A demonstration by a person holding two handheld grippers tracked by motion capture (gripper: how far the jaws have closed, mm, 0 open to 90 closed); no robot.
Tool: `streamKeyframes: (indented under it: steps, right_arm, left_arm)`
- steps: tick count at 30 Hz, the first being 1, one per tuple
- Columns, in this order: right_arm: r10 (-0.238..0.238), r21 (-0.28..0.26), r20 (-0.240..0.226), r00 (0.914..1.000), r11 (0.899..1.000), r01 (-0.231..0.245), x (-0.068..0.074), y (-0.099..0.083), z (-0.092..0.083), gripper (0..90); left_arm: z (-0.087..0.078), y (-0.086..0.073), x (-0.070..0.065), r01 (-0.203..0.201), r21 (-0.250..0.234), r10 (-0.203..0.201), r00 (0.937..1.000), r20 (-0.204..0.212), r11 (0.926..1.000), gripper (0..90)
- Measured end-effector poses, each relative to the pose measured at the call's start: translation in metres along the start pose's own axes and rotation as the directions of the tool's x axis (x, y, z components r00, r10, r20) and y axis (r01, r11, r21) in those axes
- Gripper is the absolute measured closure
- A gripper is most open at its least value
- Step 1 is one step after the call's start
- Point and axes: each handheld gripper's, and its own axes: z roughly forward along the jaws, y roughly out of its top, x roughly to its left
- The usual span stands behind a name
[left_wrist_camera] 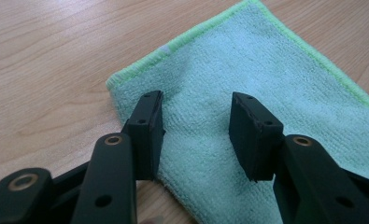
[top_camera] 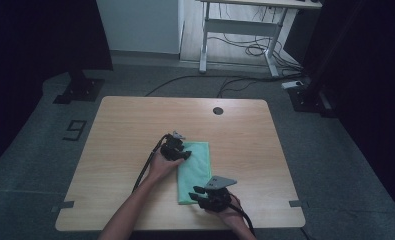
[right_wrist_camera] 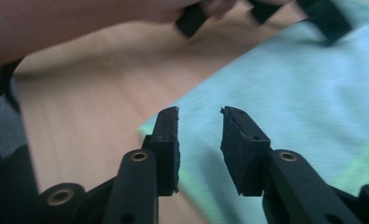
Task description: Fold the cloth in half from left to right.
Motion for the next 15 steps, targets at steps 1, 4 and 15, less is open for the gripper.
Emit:
streamKeyframes:
  steps: [1,4,15]
  right_arm:
    - [0.009,-0.008,0.006,0.9999,1.0,-0.009,-0.005,0.001,-0.002,64.5]
    - [0.026,-0.003,0.027,0.9993,1.0,-0.026,-0.014,0.002,0.0,61.8]
    - [-0.03,0.091,0.099,0.9947,0.996,0.021,-0.015,-0.01,0.021,53.1]
  left_arm:
    - [0.0,0.0,0.0,0.0,0.0,0.0,1.0,0.0,1.0,54.8]
    - [0.0,0.0,0.0,-0.004,0.004,0.004,1.0,-0.002,1.0,54.7]
    - [0.0,0.0,0.0,-0.005,0.004,0.005,1.0,-0.003,1.0,54.6]
